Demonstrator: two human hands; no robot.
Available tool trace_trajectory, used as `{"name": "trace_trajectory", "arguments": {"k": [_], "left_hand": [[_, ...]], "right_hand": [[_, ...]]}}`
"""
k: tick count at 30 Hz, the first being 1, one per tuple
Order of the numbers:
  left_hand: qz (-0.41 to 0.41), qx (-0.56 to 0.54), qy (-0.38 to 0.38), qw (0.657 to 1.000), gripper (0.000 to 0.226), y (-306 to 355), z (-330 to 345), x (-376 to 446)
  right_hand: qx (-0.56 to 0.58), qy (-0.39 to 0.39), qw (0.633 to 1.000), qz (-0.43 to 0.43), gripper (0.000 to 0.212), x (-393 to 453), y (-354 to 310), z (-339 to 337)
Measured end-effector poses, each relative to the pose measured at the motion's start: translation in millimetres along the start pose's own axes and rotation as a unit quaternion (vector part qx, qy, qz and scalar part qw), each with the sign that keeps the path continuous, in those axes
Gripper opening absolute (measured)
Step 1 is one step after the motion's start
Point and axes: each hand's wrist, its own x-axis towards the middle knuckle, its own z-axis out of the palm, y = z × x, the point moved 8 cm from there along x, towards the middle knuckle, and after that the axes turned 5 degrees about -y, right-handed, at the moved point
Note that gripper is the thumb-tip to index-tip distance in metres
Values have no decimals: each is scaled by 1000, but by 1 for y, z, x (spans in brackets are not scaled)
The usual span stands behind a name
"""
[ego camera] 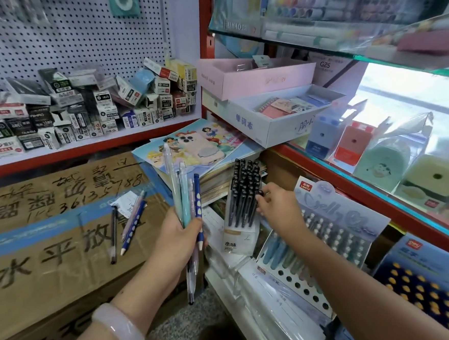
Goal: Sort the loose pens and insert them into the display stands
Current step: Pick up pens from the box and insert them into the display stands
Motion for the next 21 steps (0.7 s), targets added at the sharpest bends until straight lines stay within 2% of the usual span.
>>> {"name": "trace_trajectory", "arguments": {"k": [3,9,12,13,15,17,19,21], "left_hand": [[4,9,-2,1000,10,-1,0,0],[1,1,-19,1000,9,-1,4,-2],[-8,-26,-40,999,8,-2,7,-4],[-12,-40,-54,998,8,-2,10,-4],[-14,-60,-85,995,9,0,19,-7],[-11,-69,-114,991,11,2,27,-11],[-11,-68,-135,988,12,2,34,-16],[-8,-69,-151,986,11,5,40,-20]], "right_hand": [[-60,-18,998,-7,17,-1,-3,6],[-95,-57,994,12,16,0,-8,1],[-87,7,996,1,19,-11,-26,-29],[-50,11,999,-4,18,-17,-34,-35],[104,-65,992,7,19,-26,-47,-27],[259,-163,951,49,21,-36,-57,-6],[332,-194,921,71,18,-41,-61,1],[354,-185,913,80,15,-42,-60,-3]]}}
